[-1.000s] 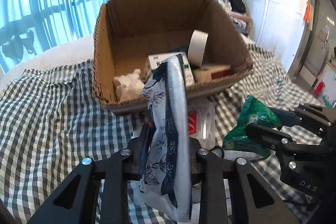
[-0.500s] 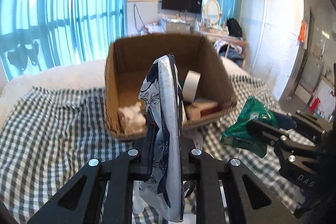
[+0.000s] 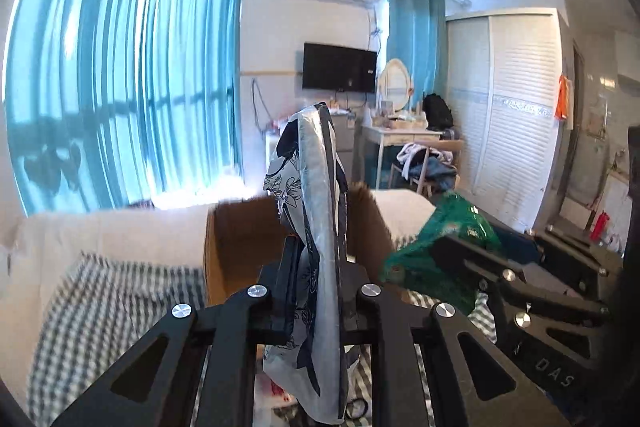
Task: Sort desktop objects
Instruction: 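Lift the tissue pack and green packet and carry them over the box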
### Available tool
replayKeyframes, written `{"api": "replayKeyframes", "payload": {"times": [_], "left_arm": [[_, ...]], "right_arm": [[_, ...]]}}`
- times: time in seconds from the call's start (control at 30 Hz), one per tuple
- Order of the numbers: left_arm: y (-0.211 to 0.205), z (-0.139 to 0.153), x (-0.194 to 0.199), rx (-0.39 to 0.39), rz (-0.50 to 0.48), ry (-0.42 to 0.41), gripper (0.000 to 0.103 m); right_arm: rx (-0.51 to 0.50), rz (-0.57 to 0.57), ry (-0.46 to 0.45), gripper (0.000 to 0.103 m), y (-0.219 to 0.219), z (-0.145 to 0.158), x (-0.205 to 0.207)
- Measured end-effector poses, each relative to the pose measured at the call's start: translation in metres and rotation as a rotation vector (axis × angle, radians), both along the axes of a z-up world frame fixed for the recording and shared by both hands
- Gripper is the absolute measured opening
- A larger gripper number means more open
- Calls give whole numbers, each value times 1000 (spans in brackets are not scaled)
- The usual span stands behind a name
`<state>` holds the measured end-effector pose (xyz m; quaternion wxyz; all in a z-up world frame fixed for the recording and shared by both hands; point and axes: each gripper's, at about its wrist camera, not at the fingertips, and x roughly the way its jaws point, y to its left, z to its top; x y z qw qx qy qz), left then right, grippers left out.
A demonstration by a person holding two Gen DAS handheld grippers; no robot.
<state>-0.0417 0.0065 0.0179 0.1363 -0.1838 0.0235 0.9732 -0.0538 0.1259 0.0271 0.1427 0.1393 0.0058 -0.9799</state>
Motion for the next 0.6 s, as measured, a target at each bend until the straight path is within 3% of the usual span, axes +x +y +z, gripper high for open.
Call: {"api": "replayKeyframes", "payload": {"times": [0.17,0.3,0.43,0.6], "left_arm": [[4,33,-10,-18,-15,65,14],[1,37,-26,-1,-7,93,14],[-3,16,-43,22,12,85,14],[-7,-22,-69,14,12,15,14]], "right_arm": [[-5,-23,49,34,4,24,-16],[-2,-52,58,34,7,22,-34],[-27,-83,22,34,16,-8,-59],[-29,-80,-67,34,16,-43,-94]]}}
